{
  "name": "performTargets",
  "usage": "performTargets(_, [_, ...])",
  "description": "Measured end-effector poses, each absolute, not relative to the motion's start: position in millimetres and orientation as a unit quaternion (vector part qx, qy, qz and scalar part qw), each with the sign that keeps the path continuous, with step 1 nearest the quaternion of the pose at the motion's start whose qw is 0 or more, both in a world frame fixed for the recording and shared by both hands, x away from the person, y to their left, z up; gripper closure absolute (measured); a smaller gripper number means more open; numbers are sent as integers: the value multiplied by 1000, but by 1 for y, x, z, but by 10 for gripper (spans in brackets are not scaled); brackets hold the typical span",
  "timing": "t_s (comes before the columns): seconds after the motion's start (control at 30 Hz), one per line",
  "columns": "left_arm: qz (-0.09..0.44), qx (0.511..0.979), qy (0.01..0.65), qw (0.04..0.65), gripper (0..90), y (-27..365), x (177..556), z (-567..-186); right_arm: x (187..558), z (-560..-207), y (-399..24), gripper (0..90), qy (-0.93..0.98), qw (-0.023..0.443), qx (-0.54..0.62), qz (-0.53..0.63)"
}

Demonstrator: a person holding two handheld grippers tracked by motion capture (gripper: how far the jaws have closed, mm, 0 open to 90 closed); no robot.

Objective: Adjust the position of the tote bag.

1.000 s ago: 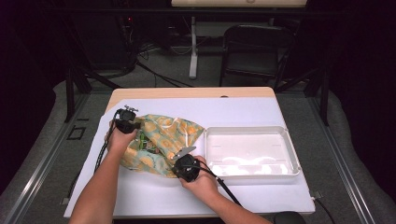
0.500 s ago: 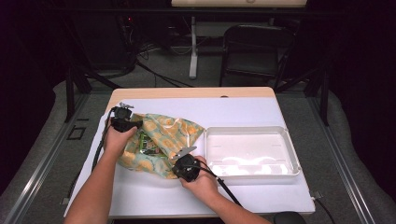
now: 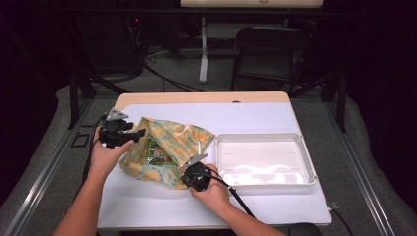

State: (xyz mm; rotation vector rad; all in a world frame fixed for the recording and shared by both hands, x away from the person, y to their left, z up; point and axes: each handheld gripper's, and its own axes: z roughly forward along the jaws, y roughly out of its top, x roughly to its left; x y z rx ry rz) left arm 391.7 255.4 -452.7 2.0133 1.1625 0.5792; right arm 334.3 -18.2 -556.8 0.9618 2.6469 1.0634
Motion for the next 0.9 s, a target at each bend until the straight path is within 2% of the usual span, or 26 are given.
performTargets(0.2, [218,768,483,359,452,265,359,-463,333,-557,-18,892,875,66,322,354])
performTargets(0.43, [189,772,481,370,464,265,339,-477,334,-557,-18,893,876,65,320,353])
performTargets(0.47, [189,773,482,366,500,264,339,-481,333,-557,-18,892,876,66,321,354])
performTargets(0.57, [176,776,490,354,695,260,344,-492,333,-557,-18,892,875,67,320,356])
performTargets(0.67, [193,788,482,330,836,254,348,-500,333,-557,-18,892,877,68,319,354])
performTargets(0.73, [197,796,477,317,877,250,351,-505,333,-557,-18,892,877,68,318,352])
performTargets(0.9, [205,807,479,278,893,243,361,-517,333,-557,-19,892,877,66,318,354])
